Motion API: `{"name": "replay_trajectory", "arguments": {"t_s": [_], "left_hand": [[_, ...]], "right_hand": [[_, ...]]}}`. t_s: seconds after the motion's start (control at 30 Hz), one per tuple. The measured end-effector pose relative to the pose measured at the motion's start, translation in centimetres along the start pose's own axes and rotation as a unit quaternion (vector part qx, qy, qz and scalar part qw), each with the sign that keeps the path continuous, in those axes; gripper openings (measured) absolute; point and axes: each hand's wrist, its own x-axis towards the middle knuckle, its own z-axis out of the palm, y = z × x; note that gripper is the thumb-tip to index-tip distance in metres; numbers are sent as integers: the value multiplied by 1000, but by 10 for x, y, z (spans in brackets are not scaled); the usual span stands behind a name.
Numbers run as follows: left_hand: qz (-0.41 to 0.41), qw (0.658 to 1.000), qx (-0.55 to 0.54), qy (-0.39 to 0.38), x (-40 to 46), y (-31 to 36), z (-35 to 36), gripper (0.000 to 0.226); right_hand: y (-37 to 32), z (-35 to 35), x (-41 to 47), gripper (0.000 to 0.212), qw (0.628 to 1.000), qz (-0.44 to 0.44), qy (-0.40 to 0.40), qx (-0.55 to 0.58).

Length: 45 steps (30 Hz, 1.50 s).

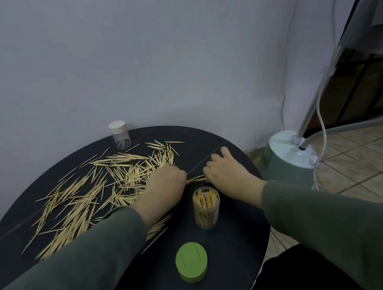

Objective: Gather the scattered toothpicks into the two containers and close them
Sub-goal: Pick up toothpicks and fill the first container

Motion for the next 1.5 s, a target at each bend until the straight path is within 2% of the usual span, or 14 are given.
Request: {"name": "replay_trajectory", "arguments": {"t_s": [0.13, 0.23, 0.37, 0.43, 0.5, 0.57, 0.7, 0.83, 0.93, 1.1, 1.37, 1.5], "left_hand": [[-19, 998, -46, 27, -8, -4, -3, 23], [-34, 996, -80, 36, -12, -5, -8, 21], [-75, 980, -179, 53, -18, -3, -17, 18], [-102, 960, -253, 65, -20, -2, -21, 14], [-122, 933, -330, 76, -21, -2, -24, 7], [-135, 900, -404, 88, -22, -2, -28, 5], [-150, 800, -572, 99, -33, 2, -37, 8], [-150, 704, -688, 98, -49, 9, -46, 11], [-139, 669, -725, 82, -59, 14, -48, 14], [-141, 673, -724, 54, -65, 28, -38, 12], [-107, 730, -674, 36, -68, 21, -33, 6], [-91, 760, -643, 19, -71, 18, -28, 6]], "right_hand": [[-1, 0, -1, 23, 994, 36, 18, 101], [3, 3, -2, 18, 968, 84, 58, 230], [12, 2, -6, 14, 895, 153, 98, 408], [16, 0, -8, 6, 844, 176, 100, 498], [18, -4, -11, 8, 768, 185, 100, 605], [20, -13, -15, 8, 714, 170, 112, 670], [17, -28, -21, 13, 628, 135, 147, 752], [11, -32, -26, 12, 580, 95, 160, 793], [13, -32, -31, 13, 584, 37, 129, 800], [16, -21, -33, 8, 608, -2, 68, 791], [21, -13, -37, 16, 624, -27, 59, 778], [25, -12, -40, 15, 654, -47, 51, 753]]}}
